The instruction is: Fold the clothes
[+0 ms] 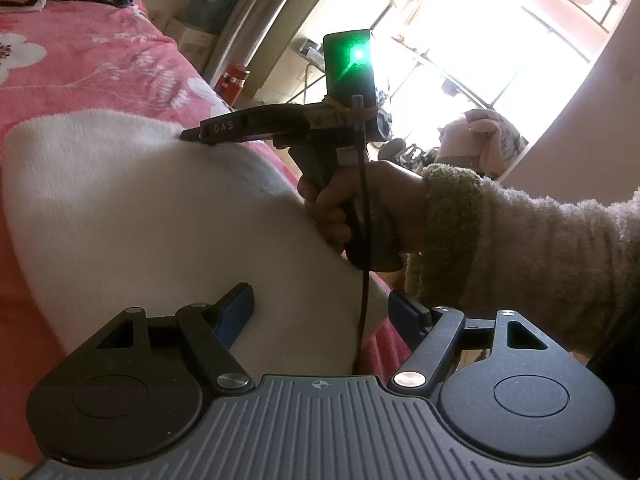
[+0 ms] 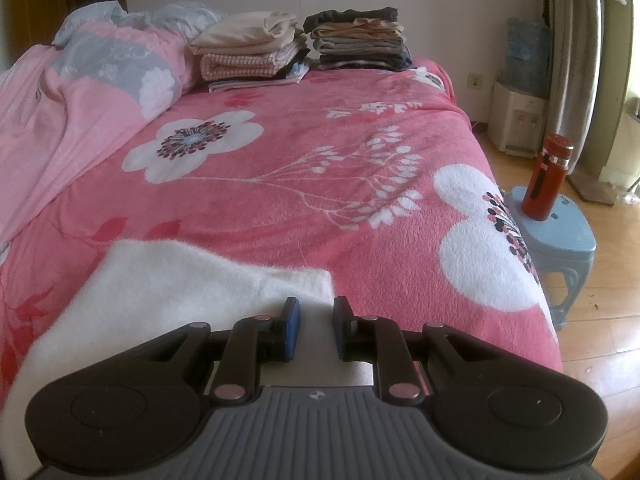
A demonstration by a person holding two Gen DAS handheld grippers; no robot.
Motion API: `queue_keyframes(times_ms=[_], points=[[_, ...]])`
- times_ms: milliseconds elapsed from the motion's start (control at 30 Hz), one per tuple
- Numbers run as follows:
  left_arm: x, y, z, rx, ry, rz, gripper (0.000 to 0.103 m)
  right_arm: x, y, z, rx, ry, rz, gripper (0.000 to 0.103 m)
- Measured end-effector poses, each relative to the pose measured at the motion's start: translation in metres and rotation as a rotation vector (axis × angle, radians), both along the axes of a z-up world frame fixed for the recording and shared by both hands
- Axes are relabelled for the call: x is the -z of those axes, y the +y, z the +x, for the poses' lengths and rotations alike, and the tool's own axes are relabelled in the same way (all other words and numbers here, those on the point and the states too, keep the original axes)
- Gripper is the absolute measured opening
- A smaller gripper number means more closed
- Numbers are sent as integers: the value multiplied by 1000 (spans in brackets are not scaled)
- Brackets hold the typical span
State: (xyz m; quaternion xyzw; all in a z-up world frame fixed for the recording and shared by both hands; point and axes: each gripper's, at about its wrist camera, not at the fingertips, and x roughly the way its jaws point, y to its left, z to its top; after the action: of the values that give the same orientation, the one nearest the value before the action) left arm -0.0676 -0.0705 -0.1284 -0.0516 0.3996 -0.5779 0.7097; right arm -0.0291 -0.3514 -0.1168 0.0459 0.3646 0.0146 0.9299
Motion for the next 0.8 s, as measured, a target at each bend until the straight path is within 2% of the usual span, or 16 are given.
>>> queue_keyframes(times_ms=[400, 533, 633, 800], points=[[-2, -3, -1, -14, -1, 14, 75, 3, -3, -1, 9, -7, 25, 20], [-3, -2, -1, -24, 5, 23, 74, -1, 3, 0, -1, -1, -12, 20], [-5, -3, -3, -34, 1, 37, 74, -18, 1, -6, 8, -14, -32, 22], [-7, -3, -2, -48, 18, 54, 74, -70, -14, -43, 49, -133, 9, 28]])
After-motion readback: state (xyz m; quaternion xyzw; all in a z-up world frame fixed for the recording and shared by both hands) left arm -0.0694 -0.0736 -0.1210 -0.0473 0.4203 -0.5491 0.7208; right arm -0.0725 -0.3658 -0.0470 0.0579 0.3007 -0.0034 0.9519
